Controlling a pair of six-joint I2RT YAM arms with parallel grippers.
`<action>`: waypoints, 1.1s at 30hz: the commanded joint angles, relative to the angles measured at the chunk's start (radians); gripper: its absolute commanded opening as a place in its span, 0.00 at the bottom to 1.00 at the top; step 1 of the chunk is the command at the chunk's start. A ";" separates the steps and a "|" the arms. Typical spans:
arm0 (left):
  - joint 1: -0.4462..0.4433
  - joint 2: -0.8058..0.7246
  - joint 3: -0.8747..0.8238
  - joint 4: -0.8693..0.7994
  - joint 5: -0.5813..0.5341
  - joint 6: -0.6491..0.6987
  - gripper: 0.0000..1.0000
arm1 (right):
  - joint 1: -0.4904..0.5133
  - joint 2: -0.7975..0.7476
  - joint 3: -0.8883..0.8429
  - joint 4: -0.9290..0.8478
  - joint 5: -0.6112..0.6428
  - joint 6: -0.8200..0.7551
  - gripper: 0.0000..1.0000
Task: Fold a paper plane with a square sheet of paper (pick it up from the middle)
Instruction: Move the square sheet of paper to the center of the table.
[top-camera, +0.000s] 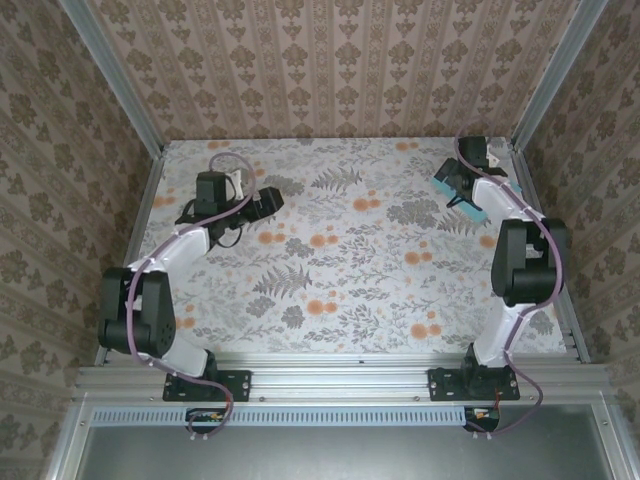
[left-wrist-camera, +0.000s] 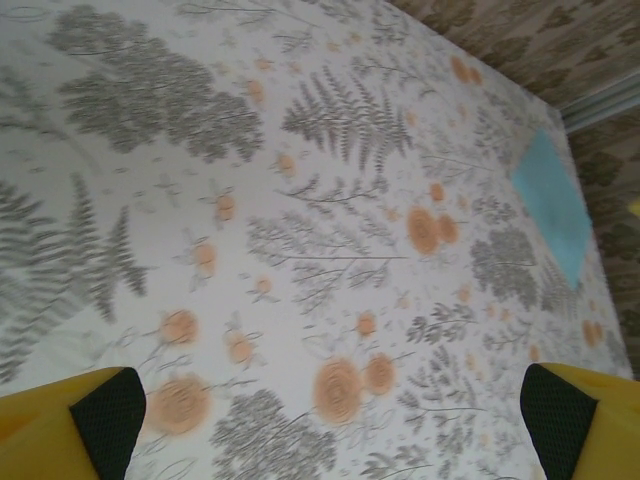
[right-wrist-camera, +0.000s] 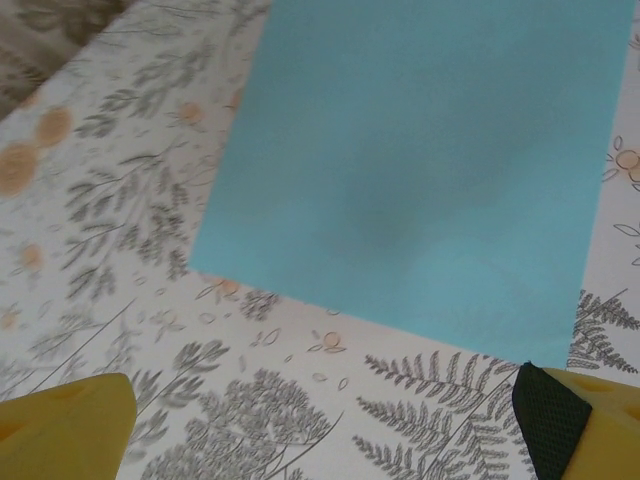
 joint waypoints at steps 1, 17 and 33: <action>-0.025 0.039 0.061 0.051 0.062 -0.066 1.00 | -0.013 0.065 0.096 -0.134 0.055 0.074 1.00; -0.136 0.227 0.193 0.084 0.091 -0.126 1.00 | -0.058 0.384 0.486 -0.439 0.036 0.023 0.99; -0.147 0.260 0.220 -0.009 0.114 -0.052 1.00 | -0.053 0.539 0.638 -0.590 -0.003 0.030 0.93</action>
